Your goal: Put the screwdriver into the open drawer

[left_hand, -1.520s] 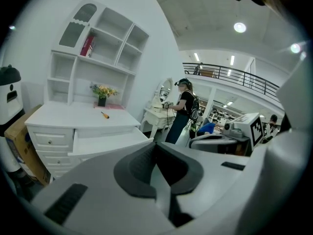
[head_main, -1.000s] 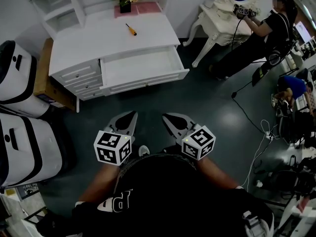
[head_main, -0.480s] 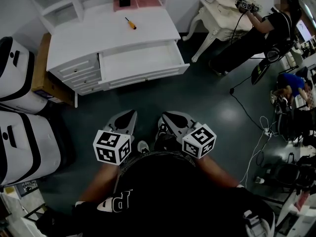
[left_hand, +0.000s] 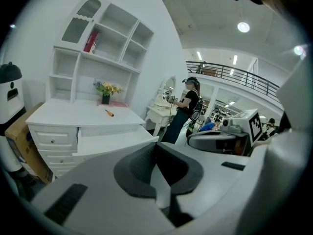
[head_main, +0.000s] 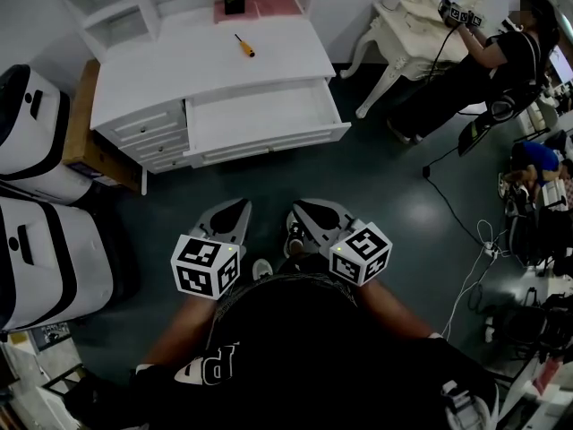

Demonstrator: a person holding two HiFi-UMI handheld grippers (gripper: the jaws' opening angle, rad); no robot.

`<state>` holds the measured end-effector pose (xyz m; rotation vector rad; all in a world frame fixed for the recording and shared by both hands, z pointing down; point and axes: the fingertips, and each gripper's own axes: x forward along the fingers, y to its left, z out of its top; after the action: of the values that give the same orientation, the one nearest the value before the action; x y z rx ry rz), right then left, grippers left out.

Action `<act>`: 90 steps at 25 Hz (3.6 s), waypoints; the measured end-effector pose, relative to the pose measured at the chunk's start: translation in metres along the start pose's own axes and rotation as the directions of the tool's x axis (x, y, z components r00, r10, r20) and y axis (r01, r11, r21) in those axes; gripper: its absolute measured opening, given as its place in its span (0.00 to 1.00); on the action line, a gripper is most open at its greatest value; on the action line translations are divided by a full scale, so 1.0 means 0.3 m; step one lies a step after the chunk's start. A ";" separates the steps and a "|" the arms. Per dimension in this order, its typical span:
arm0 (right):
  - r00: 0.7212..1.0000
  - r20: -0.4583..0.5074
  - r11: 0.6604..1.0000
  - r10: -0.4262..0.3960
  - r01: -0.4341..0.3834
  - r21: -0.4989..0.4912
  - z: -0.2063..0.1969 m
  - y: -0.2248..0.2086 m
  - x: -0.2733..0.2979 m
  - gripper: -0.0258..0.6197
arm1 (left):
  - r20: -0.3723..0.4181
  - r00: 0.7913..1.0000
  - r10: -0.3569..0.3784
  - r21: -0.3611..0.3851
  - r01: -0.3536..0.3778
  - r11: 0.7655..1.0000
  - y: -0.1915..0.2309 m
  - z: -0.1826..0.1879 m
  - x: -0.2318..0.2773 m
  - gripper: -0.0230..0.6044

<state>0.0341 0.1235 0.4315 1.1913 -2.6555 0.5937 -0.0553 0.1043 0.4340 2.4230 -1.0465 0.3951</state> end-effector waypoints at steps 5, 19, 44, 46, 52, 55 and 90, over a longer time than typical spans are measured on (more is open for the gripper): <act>1.000 -0.008 1.000 0.002 -0.002 0.016 -0.005 -0.039 0.014 0.05 | -0.003 1.000 0.011 -0.011 -0.011 1.000 0.015 0.013 0.031 0.05; 1.000 -0.011 1.000 0.008 -0.008 0.028 0.050 -0.151 0.085 0.05 | -0.009 1.000 0.025 -0.023 -0.026 0.999 0.076 0.076 0.132 0.05; 0.997 -0.020 0.997 0.074 -0.073 0.032 0.192 -0.485 0.256 0.05 | -0.011 0.996 0.087 -0.042 -0.087 0.995 0.190 0.256 0.444 0.05; 0.996 -0.020 0.996 0.083 -0.083 0.031 0.210 -0.524 0.272 0.05 | -0.008 0.995 0.097 -0.045 -0.098 0.994 0.198 0.278 0.477 0.05; 0.992 -0.031 0.992 0.121 -0.119 0.036 0.268 -0.635 0.321 0.05 | -0.007 0.990 0.139 -0.053 -0.139 0.989 0.226 0.355 0.564 0.06; 0.988 -0.038 0.988 0.152 -0.150 0.048 0.288 -0.670 0.339 0.05 | -0.011 0.986 0.164 -0.058 -0.165 0.985 0.232 0.387 0.593 0.05; 0.987 -0.028 0.986 0.161 -0.159 0.040 0.405 -0.858 0.488 0.05 | -0.028 0.964 0.265 -0.095 -0.267 0.959 0.403 0.451 0.693 0.05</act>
<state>0.1295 -0.1820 0.4407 0.9753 -2.7428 0.6847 0.0043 -0.1648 0.4457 2.1955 -1.3590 0.4387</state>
